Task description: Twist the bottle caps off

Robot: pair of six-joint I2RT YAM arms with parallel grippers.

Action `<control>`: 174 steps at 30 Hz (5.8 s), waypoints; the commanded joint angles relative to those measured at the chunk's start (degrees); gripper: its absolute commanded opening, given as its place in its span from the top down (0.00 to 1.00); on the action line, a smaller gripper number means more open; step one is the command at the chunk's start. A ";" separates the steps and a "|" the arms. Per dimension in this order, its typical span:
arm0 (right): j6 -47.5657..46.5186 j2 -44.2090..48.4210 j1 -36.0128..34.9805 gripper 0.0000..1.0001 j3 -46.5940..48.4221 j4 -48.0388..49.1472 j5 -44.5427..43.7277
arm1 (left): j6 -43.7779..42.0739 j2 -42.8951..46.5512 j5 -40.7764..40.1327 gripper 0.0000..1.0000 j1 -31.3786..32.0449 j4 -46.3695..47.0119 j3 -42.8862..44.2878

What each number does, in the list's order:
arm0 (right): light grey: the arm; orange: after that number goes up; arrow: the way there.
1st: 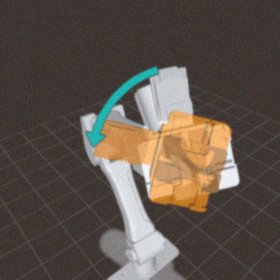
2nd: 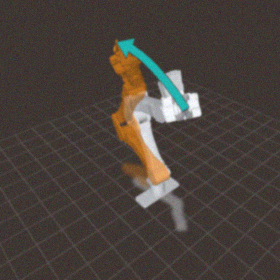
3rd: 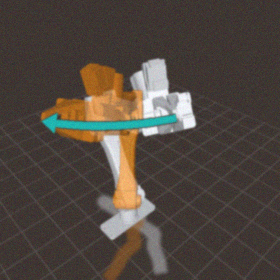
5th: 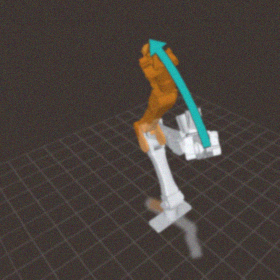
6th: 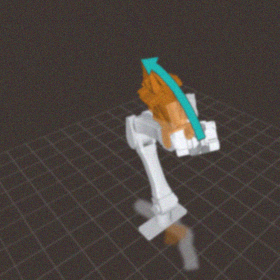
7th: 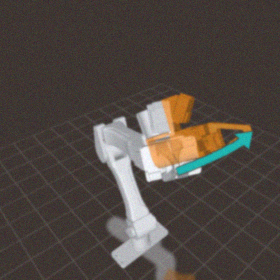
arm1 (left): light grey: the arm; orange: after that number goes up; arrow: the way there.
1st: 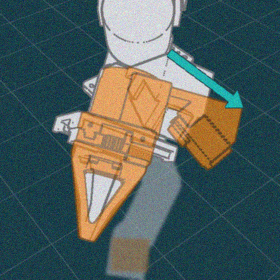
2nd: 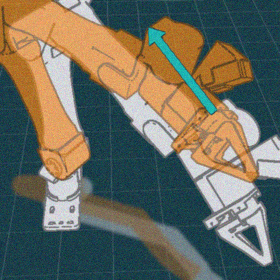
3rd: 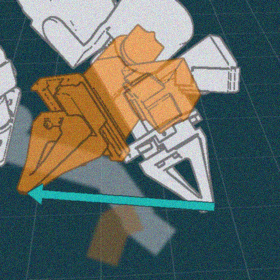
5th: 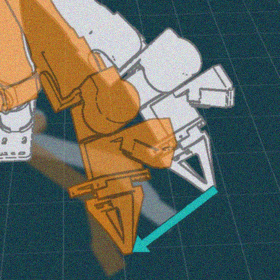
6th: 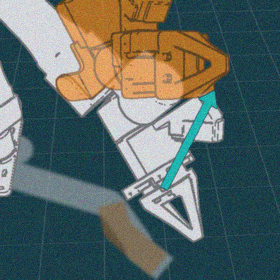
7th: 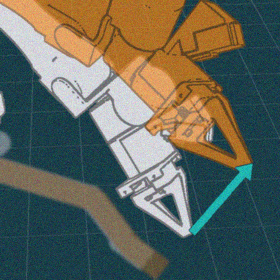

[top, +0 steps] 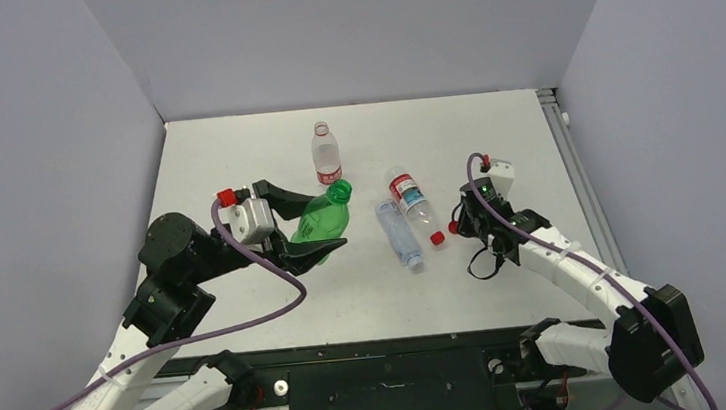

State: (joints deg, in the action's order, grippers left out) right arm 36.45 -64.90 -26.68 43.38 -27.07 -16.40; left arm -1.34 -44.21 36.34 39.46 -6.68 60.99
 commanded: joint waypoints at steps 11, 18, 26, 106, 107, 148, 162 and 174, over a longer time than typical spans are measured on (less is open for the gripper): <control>14.41 -16.34 5.39 0.88 -6.06 17.09 -11.80 | -0.37 0.98 -2.49 1.00 -0.88 0.81 1.59; 16.96 -19.30 4.99 0.57 -5.69 16.65 -14.06 | 0.77 0.85 -3.13 1.00 -2.12 0.72 1.30; 16.81 -14.96 4.31 0.39 -6.91 15.04 -11.56 | 0.99 -0.84 -2.12 1.00 -2.50 2.74 1.94; -35.87 -50.75 -30.58 1.00 39.55 55.91 -5.62 | -1.87 1.69 -22.90 0.03 -13.36 -22.30 9.15; -35.97 -51.41 -30.55 1.00 40.26 56.89 -7.19 | -2.01 1.61 -22.76 0.03 -13.36 -22.27 9.28; -28.51 -40.82 -28.61 0.17 38.63 48.53 1.22 | 0.98 0.80 -14.16 0.03 -13.36 -19.42 15.39; -13.37 -13.66 -13.56 0.16 17.32 22.77 -4.17 | -3.23 -3.44 -0.89 0.03 -13.36 -29.56 18.89; -11.77 -19.75 -6.57 0.15 10.39 15.98 4.93 | -5.52 -2.99 1.87 0.03 -13.27 -29.36 16.74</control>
State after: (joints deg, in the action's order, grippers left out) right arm 23.55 -82.26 -34.00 52.49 -10.76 -14.09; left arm -5.34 -47.81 35.92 26.15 -36.05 78.11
